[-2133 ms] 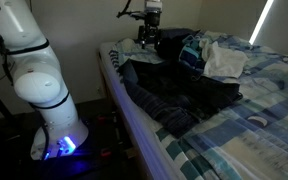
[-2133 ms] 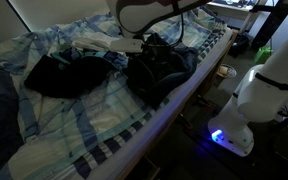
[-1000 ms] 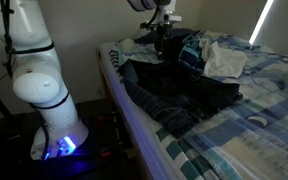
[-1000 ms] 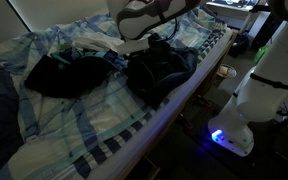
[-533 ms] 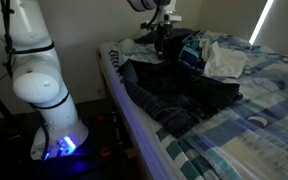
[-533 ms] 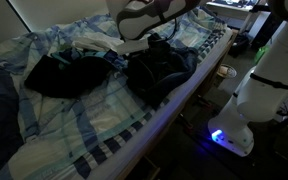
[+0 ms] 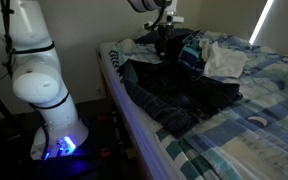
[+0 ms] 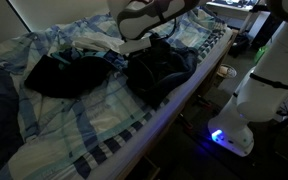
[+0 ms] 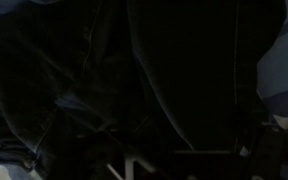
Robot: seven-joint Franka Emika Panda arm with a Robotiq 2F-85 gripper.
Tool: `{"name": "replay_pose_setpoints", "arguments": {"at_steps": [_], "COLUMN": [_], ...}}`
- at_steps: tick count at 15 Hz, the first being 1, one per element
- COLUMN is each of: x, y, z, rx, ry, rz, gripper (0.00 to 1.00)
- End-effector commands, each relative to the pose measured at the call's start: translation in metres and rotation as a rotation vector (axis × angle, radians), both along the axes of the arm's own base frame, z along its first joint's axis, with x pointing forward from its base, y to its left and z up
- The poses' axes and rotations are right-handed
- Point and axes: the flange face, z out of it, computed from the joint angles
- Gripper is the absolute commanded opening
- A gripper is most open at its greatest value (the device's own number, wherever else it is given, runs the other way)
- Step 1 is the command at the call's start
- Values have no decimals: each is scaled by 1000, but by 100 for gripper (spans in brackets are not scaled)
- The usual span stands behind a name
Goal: Lay the blue jeans out on the bed
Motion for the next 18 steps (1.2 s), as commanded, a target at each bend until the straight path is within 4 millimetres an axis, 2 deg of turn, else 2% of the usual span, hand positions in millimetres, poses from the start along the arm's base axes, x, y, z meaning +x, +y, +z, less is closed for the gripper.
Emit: {"name": "replay_pose_setpoints", "arguments": {"at_steps": [1,8,9,11,13,18], "x": [9,14,15,15,16,16], "y": [-10,-14,-14,-15,-19,-17], "z": [-8,-37,-39,-42,-41,-23], "rx": [34,123,134,149,154,151], "ry": [23,81,86,90,86,35], "rz": [28,28,25,14,0,-56], "gripper": [100,100,78,68,51,14]}}
